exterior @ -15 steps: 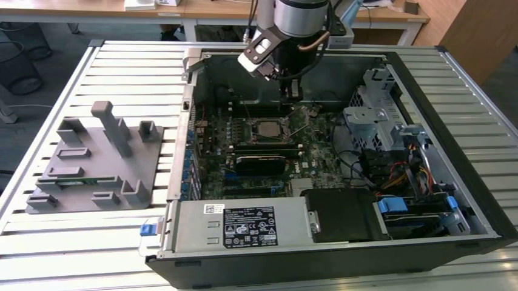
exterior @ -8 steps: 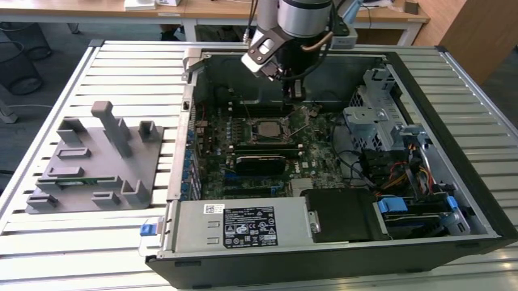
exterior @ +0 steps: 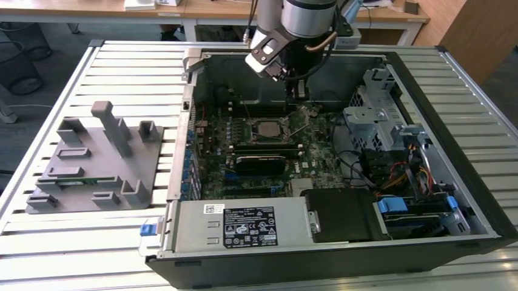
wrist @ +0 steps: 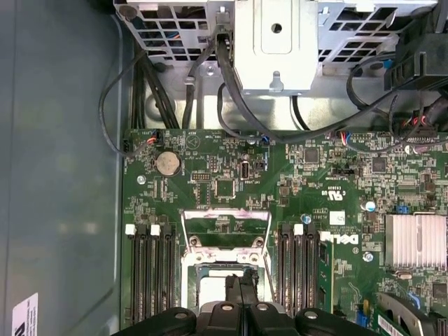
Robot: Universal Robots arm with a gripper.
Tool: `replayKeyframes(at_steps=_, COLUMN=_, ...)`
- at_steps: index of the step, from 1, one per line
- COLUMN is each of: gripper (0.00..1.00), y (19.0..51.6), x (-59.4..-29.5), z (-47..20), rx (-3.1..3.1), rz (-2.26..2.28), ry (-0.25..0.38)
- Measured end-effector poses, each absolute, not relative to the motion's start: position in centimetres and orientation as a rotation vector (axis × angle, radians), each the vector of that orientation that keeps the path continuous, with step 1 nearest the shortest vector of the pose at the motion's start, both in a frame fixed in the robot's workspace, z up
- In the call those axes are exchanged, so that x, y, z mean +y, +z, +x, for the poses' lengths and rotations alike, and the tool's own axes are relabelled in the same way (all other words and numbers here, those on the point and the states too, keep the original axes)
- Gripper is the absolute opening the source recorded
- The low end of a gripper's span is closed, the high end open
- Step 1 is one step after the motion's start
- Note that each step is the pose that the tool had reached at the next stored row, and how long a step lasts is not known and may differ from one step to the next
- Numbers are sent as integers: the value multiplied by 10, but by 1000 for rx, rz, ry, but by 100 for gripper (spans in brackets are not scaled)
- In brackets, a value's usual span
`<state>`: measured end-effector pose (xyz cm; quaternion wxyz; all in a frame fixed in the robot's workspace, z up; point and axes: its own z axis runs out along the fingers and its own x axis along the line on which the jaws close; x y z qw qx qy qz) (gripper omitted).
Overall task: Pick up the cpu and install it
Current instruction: 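Close the cpu cover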
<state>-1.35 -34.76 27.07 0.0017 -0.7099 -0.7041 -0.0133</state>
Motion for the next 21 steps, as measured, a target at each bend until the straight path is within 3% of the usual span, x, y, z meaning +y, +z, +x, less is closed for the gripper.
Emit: replayKeyframes(at_steps=21, gripper=11, y=269, x=-348, z=1, rx=-2210, rz=-2228, ry=-42)
